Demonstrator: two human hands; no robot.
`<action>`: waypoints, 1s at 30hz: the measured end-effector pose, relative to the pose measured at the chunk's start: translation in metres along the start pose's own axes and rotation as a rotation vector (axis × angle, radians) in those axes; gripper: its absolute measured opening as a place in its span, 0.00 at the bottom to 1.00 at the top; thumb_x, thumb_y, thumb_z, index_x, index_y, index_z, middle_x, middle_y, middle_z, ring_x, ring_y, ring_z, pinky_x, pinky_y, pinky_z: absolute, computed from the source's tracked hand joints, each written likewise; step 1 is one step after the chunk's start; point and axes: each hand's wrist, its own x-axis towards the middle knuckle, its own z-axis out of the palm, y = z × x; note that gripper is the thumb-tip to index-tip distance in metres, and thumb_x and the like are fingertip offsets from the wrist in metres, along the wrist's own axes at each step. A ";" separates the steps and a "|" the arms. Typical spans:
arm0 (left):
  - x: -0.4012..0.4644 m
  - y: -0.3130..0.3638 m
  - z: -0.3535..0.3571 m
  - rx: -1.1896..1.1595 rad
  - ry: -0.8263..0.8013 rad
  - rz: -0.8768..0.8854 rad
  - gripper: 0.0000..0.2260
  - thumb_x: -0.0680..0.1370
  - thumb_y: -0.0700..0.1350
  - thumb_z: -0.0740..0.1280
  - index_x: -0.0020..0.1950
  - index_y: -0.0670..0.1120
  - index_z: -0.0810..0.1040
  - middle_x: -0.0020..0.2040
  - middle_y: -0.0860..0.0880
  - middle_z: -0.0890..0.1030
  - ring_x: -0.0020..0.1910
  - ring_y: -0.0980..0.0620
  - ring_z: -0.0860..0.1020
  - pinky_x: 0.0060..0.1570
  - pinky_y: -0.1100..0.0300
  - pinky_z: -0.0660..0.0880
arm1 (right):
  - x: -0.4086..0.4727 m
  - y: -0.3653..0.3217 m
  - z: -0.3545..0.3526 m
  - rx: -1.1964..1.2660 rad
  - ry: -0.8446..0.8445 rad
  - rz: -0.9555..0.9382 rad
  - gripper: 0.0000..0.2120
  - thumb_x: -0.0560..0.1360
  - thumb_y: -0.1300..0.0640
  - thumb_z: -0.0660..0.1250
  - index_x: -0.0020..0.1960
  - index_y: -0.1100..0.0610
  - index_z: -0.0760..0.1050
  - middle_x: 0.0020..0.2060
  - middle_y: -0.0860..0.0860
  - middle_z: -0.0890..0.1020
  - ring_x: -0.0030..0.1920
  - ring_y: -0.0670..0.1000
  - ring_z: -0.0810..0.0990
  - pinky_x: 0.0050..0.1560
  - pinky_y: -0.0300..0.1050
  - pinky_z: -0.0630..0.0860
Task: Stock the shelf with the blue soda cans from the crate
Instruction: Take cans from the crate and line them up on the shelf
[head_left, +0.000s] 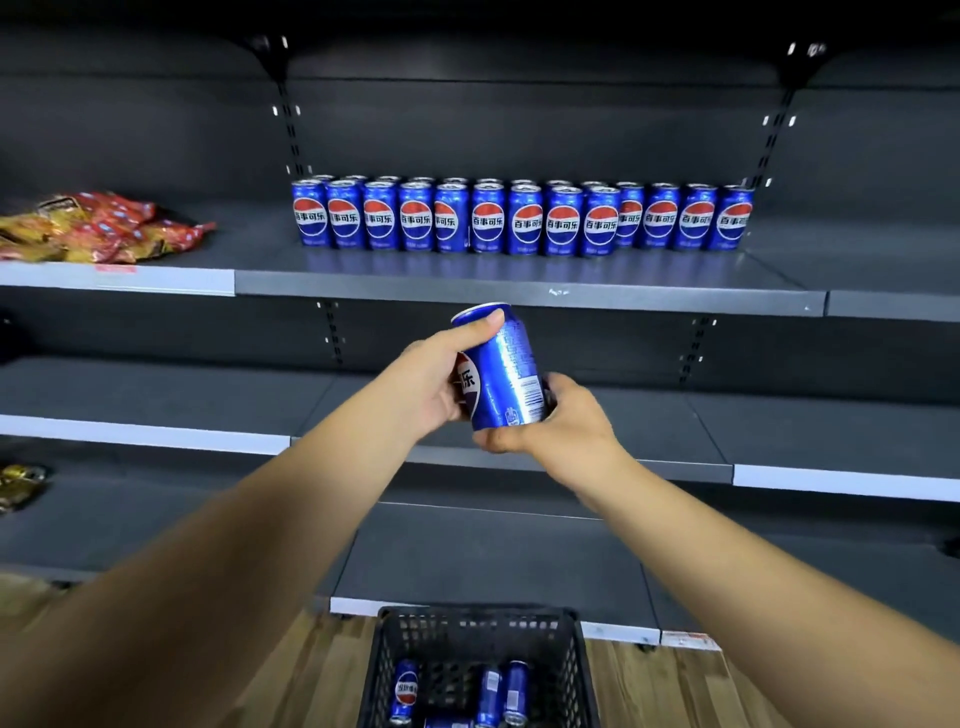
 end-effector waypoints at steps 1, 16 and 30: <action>-0.001 0.001 -0.001 0.009 0.012 0.021 0.13 0.71 0.50 0.73 0.47 0.43 0.79 0.39 0.47 0.85 0.37 0.50 0.83 0.35 0.58 0.79 | 0.000 -0.003 -0.001 -0.004 -0.016 -0.006 0.26 0.60 0.59 0.80 0.53 0.56 0.72 0.46 0.50 0.81 0.46 0.51 0.80 0.49 0.44 0.76; -0.032 0.008 0.011 0.216 -0.003 0.303 0.23 0.58 0.61 0.75 0.42 0.46 0.80 0.38 0.50 0.84 0.39 0.51 0.80 0.57 0.49 0.71 | -0.020 -0.001 -0.028 0.252 -0.332 -0.068 0.35 0.58 0.53 0.79 0.62 0.51 0.68 0.54 0.46 0.81 0.54 0.44 0.81 0.58 0.41 0.76; -0.031 -0.004 0.035 0.039 0.167 0.240 0.31 0.63 0.61 0.74 0.57 0.44 0.72 0.49 0.45 0.83 0.44 0.48 0.83 0.45 0.54 0.80 | -0.019 -0.011 -0.008 -0.077 -0.005 -0.175 0.25 0.67 0.55 0.75 0.55 0.53 0.63 0.50 0.51 0.77 0.45 0.49 0.78 0.36 0.36 0.71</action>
